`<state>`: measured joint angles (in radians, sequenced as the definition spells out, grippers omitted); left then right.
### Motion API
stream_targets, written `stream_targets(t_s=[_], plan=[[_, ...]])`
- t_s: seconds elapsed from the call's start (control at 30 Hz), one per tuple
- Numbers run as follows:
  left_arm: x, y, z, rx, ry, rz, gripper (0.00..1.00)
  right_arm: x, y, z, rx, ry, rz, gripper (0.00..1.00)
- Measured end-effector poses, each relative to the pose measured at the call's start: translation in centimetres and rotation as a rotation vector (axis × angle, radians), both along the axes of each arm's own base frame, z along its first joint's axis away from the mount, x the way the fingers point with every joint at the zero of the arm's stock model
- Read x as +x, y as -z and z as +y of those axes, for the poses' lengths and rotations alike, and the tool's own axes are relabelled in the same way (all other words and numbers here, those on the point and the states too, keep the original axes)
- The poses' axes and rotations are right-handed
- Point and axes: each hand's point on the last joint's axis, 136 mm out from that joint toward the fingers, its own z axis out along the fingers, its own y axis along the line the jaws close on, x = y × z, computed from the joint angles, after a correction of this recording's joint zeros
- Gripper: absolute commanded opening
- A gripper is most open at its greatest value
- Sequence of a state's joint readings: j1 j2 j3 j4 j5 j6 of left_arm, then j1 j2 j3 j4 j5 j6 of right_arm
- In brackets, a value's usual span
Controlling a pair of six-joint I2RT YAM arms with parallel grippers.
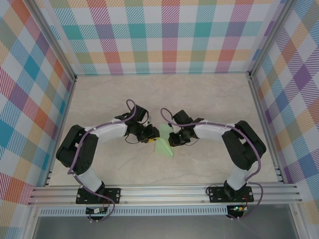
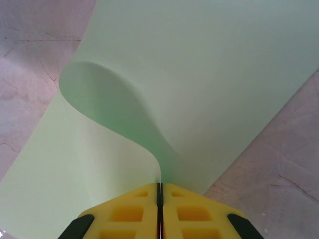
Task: Fold a paper plane with a square sheet of paper (pick it up from the middle)
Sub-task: Fold the triangle a second time at the center of the table.
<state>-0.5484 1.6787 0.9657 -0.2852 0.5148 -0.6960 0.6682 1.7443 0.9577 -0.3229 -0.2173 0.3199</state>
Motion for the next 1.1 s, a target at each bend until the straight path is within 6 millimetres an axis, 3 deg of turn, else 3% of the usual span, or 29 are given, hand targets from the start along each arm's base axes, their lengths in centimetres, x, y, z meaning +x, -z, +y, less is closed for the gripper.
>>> stream_targets(t_s=[1.1], plan=[[-0.23, -0.10, -0.40, -0.004, 0.004, 0.003, 0.26, -0.36, -0.02, -0.21, 0.009, 0.013, 0.003, 0.10]])
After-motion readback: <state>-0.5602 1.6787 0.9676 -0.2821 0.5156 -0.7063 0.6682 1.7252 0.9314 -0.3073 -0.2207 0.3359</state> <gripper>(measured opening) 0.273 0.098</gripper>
